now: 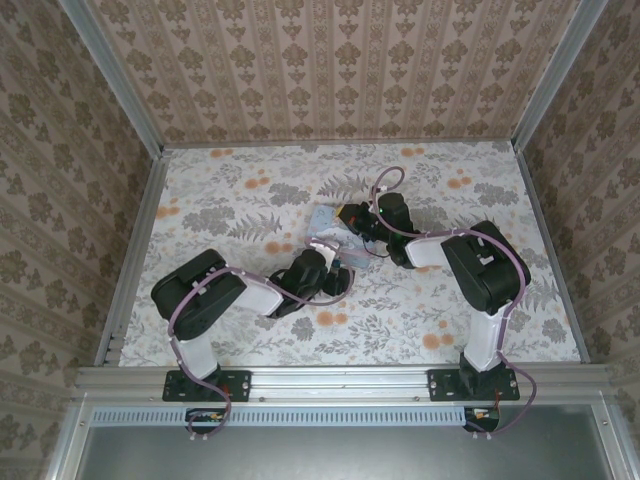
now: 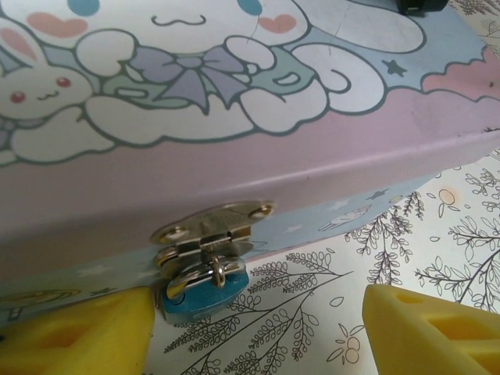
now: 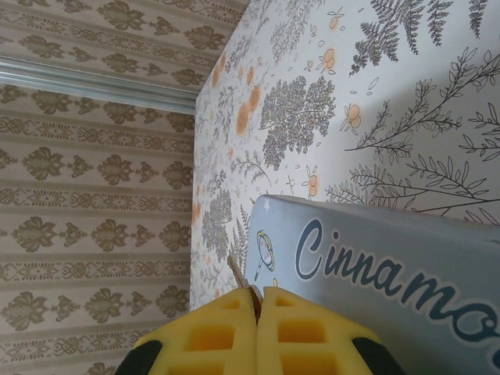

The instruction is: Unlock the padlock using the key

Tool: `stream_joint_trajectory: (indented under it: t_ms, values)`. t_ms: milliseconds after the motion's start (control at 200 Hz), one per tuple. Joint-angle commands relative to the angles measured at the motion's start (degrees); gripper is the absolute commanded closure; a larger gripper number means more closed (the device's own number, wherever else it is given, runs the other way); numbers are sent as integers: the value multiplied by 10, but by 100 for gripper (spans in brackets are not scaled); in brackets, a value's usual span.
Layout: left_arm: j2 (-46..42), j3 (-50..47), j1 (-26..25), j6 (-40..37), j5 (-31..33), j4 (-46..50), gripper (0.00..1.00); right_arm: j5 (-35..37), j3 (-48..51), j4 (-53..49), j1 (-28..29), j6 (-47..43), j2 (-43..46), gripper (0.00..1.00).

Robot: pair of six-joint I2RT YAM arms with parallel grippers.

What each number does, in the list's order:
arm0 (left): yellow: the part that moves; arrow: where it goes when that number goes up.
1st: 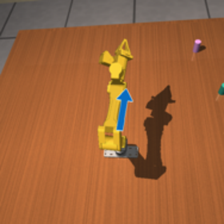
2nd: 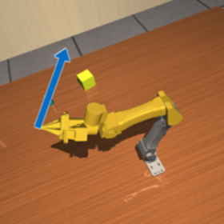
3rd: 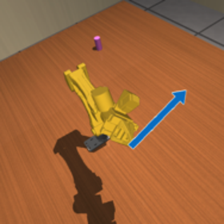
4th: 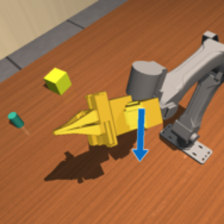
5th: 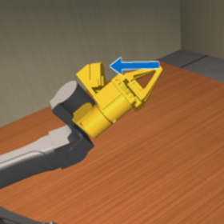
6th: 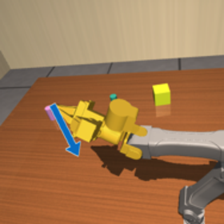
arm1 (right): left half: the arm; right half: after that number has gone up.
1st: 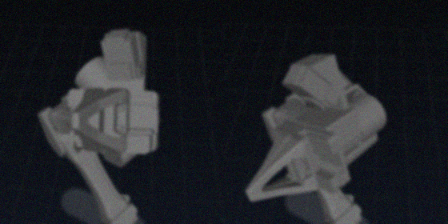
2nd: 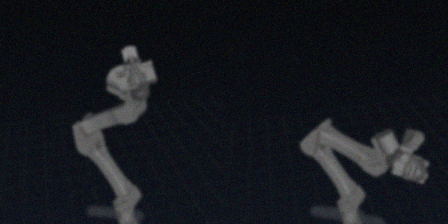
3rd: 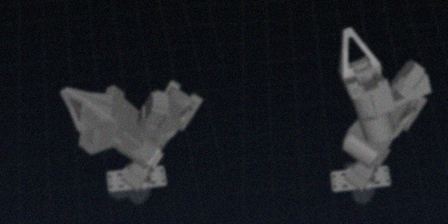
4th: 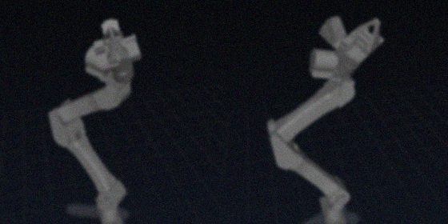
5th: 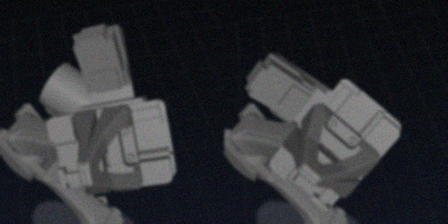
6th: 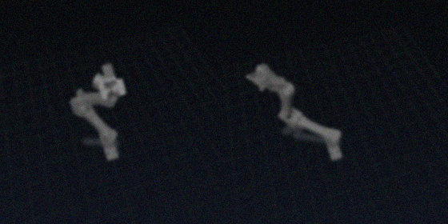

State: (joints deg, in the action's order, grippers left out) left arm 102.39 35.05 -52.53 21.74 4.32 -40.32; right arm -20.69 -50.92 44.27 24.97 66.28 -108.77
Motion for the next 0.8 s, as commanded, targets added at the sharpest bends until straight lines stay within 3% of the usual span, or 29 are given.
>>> stream_joint_trajectory:
  t_ms: [0,250,795]
  values:
    - [9,25,-3,-12,-17,-10,28,-6,21,-20,-2,1,-27,100]
    - [25,28,10,47,-107,-68,27,-6,24,-15,-2,3,-31,100]
    - [38,-4,50,179,-172,-203,27,-6,24,-15,-2,3,-35,100]
